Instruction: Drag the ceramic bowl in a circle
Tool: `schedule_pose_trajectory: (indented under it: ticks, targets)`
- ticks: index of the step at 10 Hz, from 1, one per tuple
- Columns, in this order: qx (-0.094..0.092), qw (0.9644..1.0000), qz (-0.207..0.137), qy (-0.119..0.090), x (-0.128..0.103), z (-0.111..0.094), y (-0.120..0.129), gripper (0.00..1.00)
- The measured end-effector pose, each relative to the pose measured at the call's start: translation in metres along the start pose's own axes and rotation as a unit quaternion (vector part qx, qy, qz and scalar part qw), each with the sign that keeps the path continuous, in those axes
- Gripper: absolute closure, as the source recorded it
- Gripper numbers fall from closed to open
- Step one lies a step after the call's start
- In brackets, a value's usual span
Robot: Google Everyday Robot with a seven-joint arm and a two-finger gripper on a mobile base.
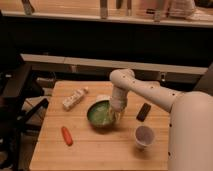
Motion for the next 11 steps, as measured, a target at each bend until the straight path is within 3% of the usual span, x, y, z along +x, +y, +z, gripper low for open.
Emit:
schedule_pose_trajectory:
  ticks: [11]
  targets:
    - [0.004,0.9998,0.020,-0.004,-0.0020,0.0010,-0.0008,1.00]
